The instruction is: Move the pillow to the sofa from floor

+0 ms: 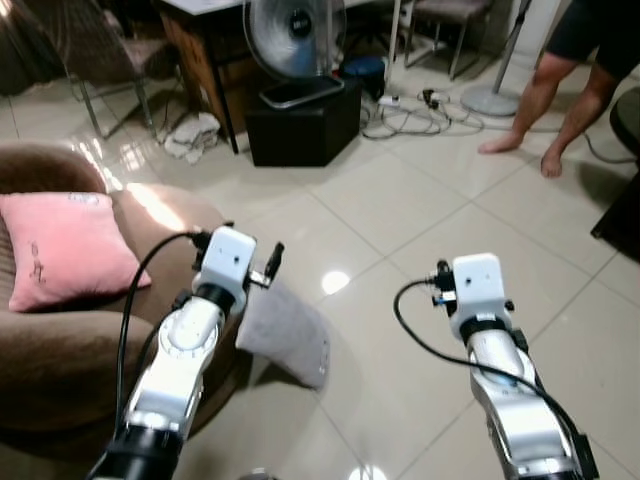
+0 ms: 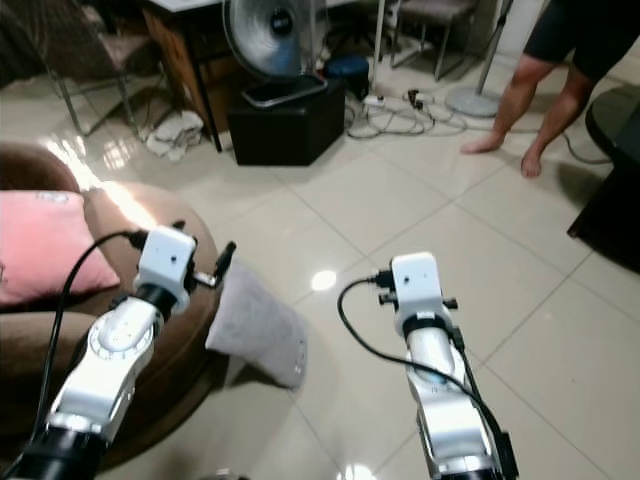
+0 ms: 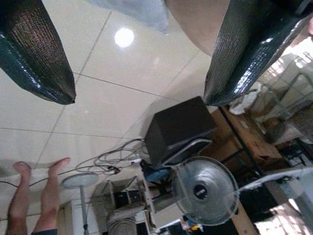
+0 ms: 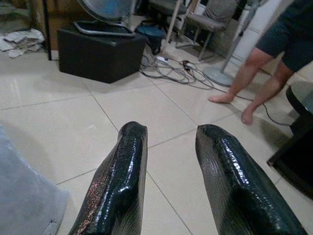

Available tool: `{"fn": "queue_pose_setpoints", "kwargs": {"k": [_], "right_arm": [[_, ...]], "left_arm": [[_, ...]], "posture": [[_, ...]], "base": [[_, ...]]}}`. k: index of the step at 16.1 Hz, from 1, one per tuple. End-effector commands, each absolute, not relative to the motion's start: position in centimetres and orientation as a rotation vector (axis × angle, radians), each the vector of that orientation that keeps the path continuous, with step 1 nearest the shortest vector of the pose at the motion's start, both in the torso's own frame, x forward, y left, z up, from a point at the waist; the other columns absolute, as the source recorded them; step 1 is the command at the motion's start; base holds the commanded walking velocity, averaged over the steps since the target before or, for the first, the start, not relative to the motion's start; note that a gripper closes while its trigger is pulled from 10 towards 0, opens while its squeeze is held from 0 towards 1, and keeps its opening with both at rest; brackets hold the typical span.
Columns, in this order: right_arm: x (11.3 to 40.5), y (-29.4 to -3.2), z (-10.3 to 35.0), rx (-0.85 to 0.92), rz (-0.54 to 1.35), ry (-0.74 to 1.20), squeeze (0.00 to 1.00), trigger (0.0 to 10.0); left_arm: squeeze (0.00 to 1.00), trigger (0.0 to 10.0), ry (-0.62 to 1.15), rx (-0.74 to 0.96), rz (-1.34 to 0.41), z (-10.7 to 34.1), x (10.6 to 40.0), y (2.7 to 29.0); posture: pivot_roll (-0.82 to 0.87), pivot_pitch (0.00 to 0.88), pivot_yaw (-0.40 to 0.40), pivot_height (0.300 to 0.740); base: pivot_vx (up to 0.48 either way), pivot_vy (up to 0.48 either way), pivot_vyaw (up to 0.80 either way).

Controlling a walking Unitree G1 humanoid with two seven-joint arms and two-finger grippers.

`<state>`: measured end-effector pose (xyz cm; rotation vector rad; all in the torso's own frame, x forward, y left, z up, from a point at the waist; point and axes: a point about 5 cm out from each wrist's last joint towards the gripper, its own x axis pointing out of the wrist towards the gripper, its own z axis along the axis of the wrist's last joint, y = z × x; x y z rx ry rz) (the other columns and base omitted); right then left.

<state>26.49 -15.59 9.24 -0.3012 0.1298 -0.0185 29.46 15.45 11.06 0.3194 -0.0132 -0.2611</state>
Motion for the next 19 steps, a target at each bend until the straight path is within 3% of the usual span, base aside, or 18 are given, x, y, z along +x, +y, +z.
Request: {"fn": "queue_pose_setpoints", "kwargs": {"k": [1, 6, 19], "right_arm": [[26.7, -14.8, 9.4, -0.316, 0.023, 0.108, 0.0, 10.0], [26.5, -15.1, 9.1, -0.311, 0.007, 0.117, 0.0, 10.0], [26.5, -15.0, 8.4, -0.281, 0.01, 0.144, 0.0, 10.0]], "left_arm": [[0.0, 10.0, -0.023, 0.328, -0.257, 11.3, 29.7, 15.6], [0.0, 10.0, -0.022, 0.318, -0.269, 11.1, 29.9, 15.4], [0.0, 10.0, -0.026, 0.317, -0.284, 11.2, 30.1, 15.3]], "posture": [[-0.05, 0.0, 0.05, 0.74], [-0.05, 0.0, 0.058, 0.74], [-0.05, 0.0, 0.058, 0.74]], "base": [[0.334, 0.0, 0.8], [0.368, 0.0, 0.8], [0.371, 0.0, 0.0]]}}
